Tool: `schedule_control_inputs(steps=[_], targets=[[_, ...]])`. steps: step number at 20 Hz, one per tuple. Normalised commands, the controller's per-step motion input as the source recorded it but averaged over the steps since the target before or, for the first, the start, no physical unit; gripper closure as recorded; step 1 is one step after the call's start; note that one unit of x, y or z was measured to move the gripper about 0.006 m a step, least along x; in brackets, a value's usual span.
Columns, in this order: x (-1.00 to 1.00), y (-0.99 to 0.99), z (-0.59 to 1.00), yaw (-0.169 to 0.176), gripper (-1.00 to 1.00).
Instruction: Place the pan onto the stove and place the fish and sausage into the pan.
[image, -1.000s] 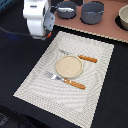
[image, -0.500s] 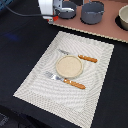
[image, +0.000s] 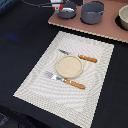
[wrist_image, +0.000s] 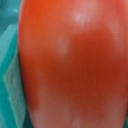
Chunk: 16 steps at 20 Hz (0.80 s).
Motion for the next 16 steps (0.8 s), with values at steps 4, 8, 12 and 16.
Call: schedule_control_inputs(steps=[4,8,12,16], targets=[[0.51,0.70,0.01,0.000,1.00],[0.56,0.68,0.00,0.000,1.00],[0.54,0.70,0.00,0.000,1.00],[0.39,0.64,0.12,0.000,-1.00]])
